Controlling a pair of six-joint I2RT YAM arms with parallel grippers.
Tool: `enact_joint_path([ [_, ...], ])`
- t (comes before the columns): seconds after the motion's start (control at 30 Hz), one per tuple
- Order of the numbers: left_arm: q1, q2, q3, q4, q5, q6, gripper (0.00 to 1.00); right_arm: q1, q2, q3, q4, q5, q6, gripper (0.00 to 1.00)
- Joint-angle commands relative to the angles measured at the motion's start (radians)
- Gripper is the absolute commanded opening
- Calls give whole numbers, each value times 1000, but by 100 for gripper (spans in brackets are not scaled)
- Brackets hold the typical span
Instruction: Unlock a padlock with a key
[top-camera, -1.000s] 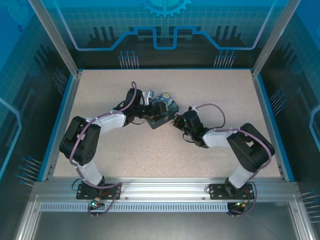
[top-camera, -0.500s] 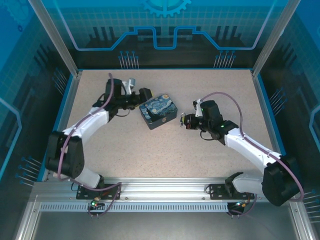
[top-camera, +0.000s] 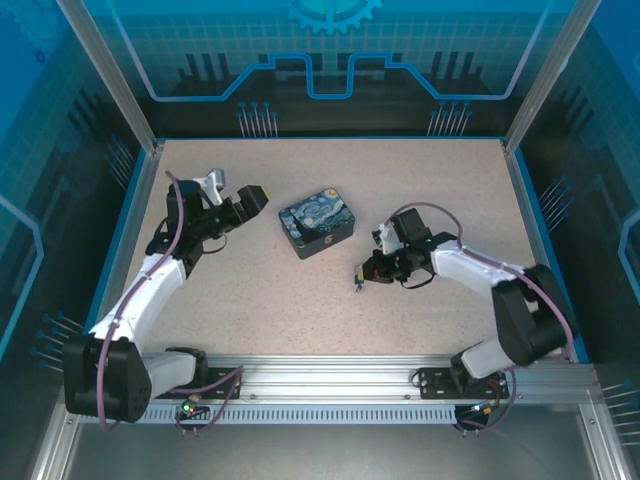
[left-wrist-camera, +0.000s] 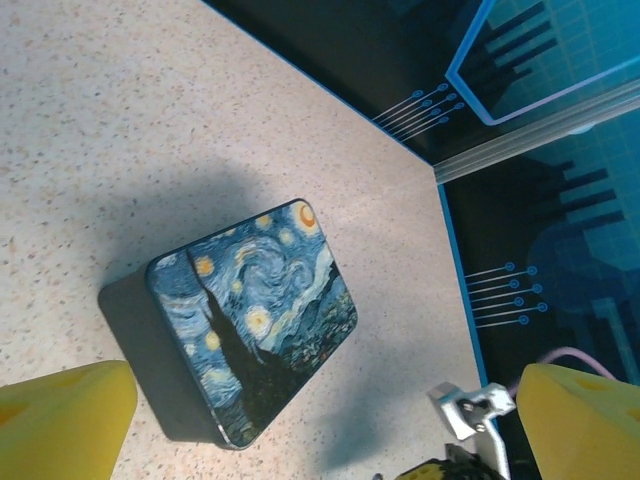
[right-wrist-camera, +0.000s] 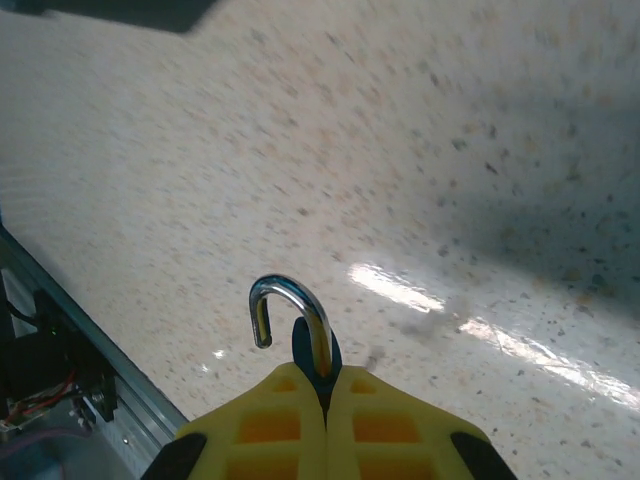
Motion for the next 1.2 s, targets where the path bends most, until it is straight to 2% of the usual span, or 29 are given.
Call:
enact_joint_path([
  [0.0, 6, -33, -22, -20, -18, 2, 99, -34, 69, -5, 53, -70, 18, 2],
  [0.17, 6, -38, -20, -49, -22, 7, 99, -62, 168, 24, 83, -76, 8, 3],
  [0.3, 6, -37, -1, -78, -25, 22, 99, -78, 216, 30, 95, -70, -1, 8],
  [0.4, 6, -42, 14, -99, -32, 36, 99, -79, 218, 36, 97, -57, -9, 16],
  [0.5, 6, -55, 28, -118, -40, 49, 99, -79, 180, 50, 64, -26, -30, 32],
  [0.63, 11, -73, 59, -154, -56, 75, 99, -94, 86, 67, -22, 51, -63, 41],
  [0.8, 31, -106, 92, -183, -102, 96, 99, -122, -121, 66, -83, 181, -92, 51],
  [0.87, 38, -130, 88, -190, -159, 111, 99, -127, -208, 63, -94, 245, -106, 57],
  [1.0, 46, -207, 18, -162, -359, 151, 99, -145, -380, 30, -66, 422, -111, 67],
  [1.1, 48, -255, -70, -69, -455, 229, 99, -177, -478, -14, 3, 510, -117, 81],
  [1.17, 49, -259, -115, -20, -495, 281, 99, -195, -520, -42, 39, 584, -136, 95],
])
